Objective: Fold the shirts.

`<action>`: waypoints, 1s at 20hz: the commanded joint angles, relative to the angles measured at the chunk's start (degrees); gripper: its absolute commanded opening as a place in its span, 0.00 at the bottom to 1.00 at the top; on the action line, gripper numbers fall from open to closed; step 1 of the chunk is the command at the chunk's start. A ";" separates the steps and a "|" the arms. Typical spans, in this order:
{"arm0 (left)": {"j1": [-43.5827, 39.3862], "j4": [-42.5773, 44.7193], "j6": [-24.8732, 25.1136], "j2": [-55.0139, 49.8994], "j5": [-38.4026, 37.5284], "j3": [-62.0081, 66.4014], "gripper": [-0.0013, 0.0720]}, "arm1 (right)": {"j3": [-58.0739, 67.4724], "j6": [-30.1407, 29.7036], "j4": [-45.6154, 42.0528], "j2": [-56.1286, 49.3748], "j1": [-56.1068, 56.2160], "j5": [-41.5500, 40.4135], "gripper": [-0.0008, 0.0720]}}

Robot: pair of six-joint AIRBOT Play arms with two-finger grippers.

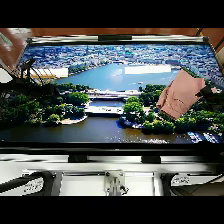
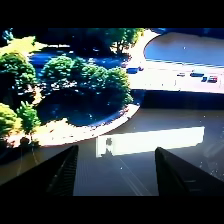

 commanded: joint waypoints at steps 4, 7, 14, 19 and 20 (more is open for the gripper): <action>-0.09 -0.02 0.02 -0.04 2.73 0.00 0.78 | 0.07 7.56 -0.09 -4.90 1.09 8.39 0.94; -0.11 -0.02 0.02 -0.04 2.75 0.00 0.78 | 0.07 7.72 -0.02 -6.51 3.06 15.47 0.93; -0.11 -0.24 0.00 -0.02 2.71 0.02 0.78 | 0.09 14.80 0.11 -11.52 9.01 28.57 0.21; -0.11 -0.24 -0.04 -0.02 2.71 0.00 0.78 | 2.67 9.57 0.31 -11.72 9.44 36.52 0.11; -0.11 -0.22 -0.42 -0.04 2.71 0.02 0.78 | 3.93 7.58 0.17 -11.76 9.44 37.03 0.11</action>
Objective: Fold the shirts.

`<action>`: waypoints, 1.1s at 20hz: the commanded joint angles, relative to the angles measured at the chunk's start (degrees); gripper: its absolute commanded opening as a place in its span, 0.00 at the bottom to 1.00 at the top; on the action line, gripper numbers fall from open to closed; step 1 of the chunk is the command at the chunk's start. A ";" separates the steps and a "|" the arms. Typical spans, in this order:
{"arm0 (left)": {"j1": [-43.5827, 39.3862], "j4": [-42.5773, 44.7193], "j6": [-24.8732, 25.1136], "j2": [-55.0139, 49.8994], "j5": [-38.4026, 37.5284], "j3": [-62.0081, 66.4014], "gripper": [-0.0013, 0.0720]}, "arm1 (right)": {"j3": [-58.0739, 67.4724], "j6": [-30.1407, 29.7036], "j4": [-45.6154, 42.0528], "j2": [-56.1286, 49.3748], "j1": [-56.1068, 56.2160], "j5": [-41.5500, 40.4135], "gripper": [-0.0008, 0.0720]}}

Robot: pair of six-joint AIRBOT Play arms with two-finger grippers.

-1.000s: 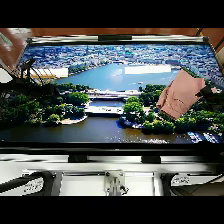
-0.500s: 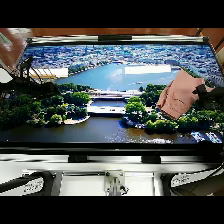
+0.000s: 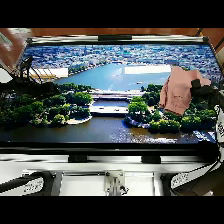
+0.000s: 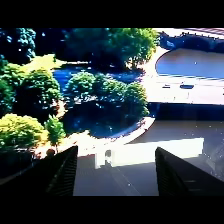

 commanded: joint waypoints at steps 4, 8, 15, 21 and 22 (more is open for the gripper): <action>-0.04 0.00 -1.03 -0.02 0.02 0.02 0.78 | 4.92 -10.54 -0.55 -0.33 0.28 3.23 0.35; -0.04 0.00 -1.90 0.02 -0.02 0.02 0.78 | 4.94 -15.32 -4.33 2.19 -0.39 -7.32 0.84; -0.04 0.00 -1.88 0.02 0.02 0.02 0.78 | 4.92 -28.59 -16.90 9.31 9.31 -36.81 0.88; -0.04 0.00 -1.84 0.07 -0.85 0.04 0.78 | 4.92 -23.43 -17.18 7.76 16.76 -40.33 0.96; -0.02 0.02 -1.81 0.07 -0.85 0.04 0.78 | 4.92 -23.15 -20.52 7.21 18.03 -41.27 0.97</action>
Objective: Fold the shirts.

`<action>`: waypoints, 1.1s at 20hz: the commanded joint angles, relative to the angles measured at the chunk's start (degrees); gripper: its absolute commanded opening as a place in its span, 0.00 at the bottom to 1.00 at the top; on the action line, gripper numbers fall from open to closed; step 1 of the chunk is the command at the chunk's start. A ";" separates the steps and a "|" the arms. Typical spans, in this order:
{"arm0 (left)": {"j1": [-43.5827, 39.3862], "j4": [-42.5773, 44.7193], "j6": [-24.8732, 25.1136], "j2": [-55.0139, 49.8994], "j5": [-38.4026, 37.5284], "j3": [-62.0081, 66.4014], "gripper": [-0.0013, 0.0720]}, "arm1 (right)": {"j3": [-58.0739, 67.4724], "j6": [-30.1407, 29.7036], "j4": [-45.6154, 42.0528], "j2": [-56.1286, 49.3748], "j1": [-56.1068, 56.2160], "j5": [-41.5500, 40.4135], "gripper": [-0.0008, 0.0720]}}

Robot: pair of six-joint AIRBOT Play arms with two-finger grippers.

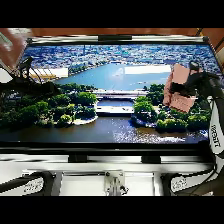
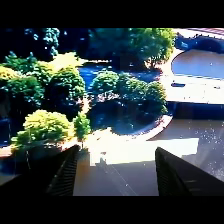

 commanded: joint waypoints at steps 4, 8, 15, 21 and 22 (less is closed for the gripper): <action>-0.02 0.02 0.39 0.13 -0.31 0.02 0.78 | 0.02 2.82 -8.39 -2.93 4.72 -5.70 0.96; -0.02 0.02 1.09 0.13 -0.31 0.04 0.78 | 0.02 3.56 -8.57 -4.11 4.72 -4.42 0.96; -0.04 0.00 1.05 0.13 -0.35 0.04 0.78 | 0.02 5.18 -16.41 -5.88 4.72 -7.82 0.41; -0.02 0.00 1.03 0.13 -0.35 0.04 0.78 | 0.04 -6.80 -30.23 -5.88 4.72 -19.45 0.18; -0.04 0.00 1.01 0.13 -0.33 0.04 0.78 | 0.04 -9.49 -32.22 -5.86 4.72 -20.41 0.18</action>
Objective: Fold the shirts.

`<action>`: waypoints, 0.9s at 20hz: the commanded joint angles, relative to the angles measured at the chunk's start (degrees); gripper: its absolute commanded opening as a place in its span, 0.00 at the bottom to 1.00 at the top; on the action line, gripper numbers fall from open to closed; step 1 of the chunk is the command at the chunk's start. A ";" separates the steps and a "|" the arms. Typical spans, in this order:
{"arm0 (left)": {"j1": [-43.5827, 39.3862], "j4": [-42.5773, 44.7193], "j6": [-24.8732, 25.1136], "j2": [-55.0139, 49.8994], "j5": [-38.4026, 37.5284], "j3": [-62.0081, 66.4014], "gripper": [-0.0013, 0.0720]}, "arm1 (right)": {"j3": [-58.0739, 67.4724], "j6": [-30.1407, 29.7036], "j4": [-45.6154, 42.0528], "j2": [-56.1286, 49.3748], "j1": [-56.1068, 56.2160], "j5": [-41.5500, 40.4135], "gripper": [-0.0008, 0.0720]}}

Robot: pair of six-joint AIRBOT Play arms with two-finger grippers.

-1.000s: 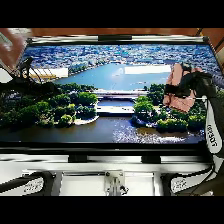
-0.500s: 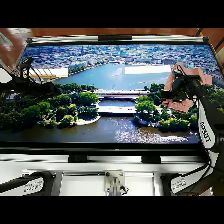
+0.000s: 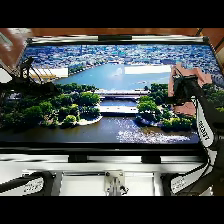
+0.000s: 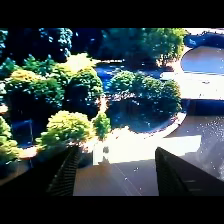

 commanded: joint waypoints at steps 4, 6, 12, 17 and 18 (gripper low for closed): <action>-0.04 0.00 -0.20 0.04 0.04 0.04 0.78 | 0.00 -8.94 -8.50 0.50 0.42 -1.68 0.11; -0.04 0.00 -0.52 0.04 0.04 0.04 0.78 | 0.00 -8.94 -9.16 0.55 1.62 2.49 0.11; -0.02 0.00 -1.09 0.04 0.04 0.04 0.78 | 0.00 -8.90 -14.34 0.55 4.28 14.62 0.11; -0.02 0.00 -1.11 0.04 0.07 0.04 0.78 | -0.02 -9.03 -15.04 0.55 4.00 13.90 0.11; -0.02 0.00 -1.27 0.04 0.07 0.04 0.78 | -0.02 -9.01 -15.37 0.55 3.63 11.85 0.11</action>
